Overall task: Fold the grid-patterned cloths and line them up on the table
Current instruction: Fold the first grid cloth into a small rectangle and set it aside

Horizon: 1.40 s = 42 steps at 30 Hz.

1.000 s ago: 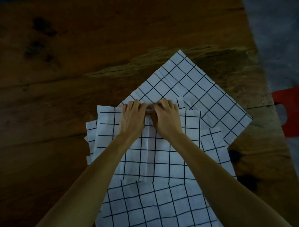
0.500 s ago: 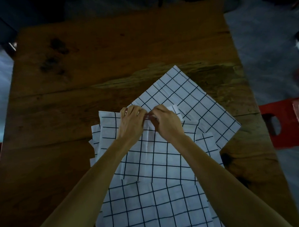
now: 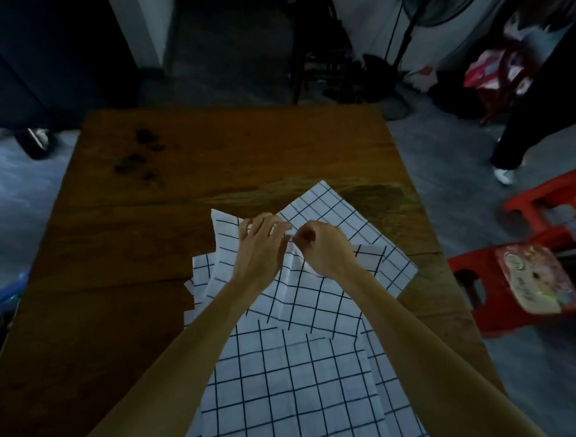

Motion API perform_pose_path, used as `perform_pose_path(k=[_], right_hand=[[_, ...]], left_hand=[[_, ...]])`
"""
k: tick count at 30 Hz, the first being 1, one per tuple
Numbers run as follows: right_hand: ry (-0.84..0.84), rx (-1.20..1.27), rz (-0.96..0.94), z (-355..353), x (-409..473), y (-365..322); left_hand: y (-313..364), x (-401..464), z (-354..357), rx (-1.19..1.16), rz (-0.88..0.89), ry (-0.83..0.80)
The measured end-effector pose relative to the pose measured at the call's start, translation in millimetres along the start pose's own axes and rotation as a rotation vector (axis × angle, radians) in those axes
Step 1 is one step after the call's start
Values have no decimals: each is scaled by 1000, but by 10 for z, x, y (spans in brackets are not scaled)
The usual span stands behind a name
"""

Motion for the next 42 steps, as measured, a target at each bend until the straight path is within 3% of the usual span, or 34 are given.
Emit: perform_pose_path(k=[9, 15, 19, 23, 27, 36, 39, 42], right_hand=[[1, -41, -56, -643, -428, -428], [88, 28, -78, -914, -685, -625], [104, 55, -134, -1076, -787, -798], [124, 109, -174, -1244, -790, -925], [153, 177, -220, -1415, -738, -983], [131, 268, -287, -1674, -676, -864], [244, 288, -278, -1783, -668, -758], [298, 319, -239, -1824, -655, -641]], left_hand=[[348, 117, -633, 0, 152, 16], [505, 17, -1057, -114, 94, 198], [651, -112, -1158, -78, 173, 178], [615, -141, -1309, -178, 58, 264], [662, -148, -1240, -140, 47, 198], [734, -321, -1209, -199, -86, 318], [750, -343, -1252, -283, -210, 369], [810, -345, -1266, -265, -224, 388]])
Point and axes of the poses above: each hand's wrist, its own x-axis towards the middle knuckle, its own z-axis out of the palm, y = z × x, the point moved 7 cm from there along x, towards the middle knuckle, and after that the axes turned 2 degrees about z, right-handed, at the moved point
